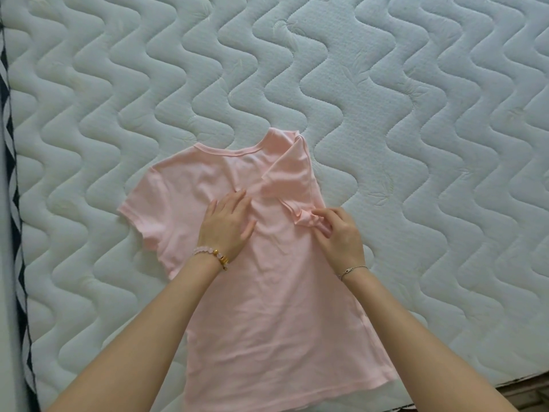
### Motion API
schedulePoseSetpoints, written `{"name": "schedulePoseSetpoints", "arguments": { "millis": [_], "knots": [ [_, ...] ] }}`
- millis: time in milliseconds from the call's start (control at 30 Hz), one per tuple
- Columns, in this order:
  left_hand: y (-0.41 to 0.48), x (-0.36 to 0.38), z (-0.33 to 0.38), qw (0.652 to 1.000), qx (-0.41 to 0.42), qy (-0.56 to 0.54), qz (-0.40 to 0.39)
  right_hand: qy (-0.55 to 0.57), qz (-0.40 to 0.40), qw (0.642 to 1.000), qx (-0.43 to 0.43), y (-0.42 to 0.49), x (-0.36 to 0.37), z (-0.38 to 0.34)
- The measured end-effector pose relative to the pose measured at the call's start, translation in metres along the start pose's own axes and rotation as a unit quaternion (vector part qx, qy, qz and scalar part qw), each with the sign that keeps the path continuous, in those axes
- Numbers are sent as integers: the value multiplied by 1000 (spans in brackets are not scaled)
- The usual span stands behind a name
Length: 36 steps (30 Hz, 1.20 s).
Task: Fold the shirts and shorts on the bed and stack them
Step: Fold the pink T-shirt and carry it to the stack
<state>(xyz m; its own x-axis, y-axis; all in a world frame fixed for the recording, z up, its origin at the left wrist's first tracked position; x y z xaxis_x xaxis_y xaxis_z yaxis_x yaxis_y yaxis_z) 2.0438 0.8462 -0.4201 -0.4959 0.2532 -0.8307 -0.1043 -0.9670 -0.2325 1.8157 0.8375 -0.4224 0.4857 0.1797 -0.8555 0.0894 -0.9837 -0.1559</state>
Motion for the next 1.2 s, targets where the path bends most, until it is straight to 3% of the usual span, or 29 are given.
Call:
{"name": "schedulePoseSetpoints", "arguments": {
  "millis": [167,267,333,433,500,600,700,833,1067,1200],
  "knots": [
    [38,-14,24,995,-14,-84,45,10,56,998,33,-13,-10,-8],
    [71,-16,40,979,-51,-197,14,90,-33,974,203,-23,-12,-16],
    [90,-15,49,968,-81,-238,-6,216,-112,903,354,-23,-7,-21],
    [109,-13,56,960,-110,-255,-18,436,-150,727,509,-12,-6,-33],
    [119,-12,59,947,-134,-293,-21,489,-126,680,531,-5,-4,-35],
    [127,-11,62,927,-158,-341,-23,540,-68,647,533,1,1,-37],
    [134,-8,63,906,-181,-382,-9,566,-44,647,509,1,9,-36],
    [139,-6,60,879,-208,-428,23,522,-10,702,484,-14,19,-25],
    [125,-4,43,879,-212,-427,23,551,28,674,490,-22,24,-29],
    [111,-6,35,868,-215,-446,27,531,31,697,481,-24,25,-29]
  ]
}}
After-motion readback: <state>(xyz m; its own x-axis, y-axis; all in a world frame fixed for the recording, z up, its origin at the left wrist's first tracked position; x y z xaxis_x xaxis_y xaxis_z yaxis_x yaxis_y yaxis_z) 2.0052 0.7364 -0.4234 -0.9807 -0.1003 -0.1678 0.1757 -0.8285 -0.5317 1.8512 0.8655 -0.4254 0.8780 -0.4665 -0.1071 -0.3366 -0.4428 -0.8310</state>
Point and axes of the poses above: each hand's wrist, its own y-axis towards the middle knuckle, its own x-axis out of the palm, z = x × y, the point moved 1 cm from there along y, towards the middle knuckle, and after that the axes turned 14 degrees about -y, right-handed, at the moved point
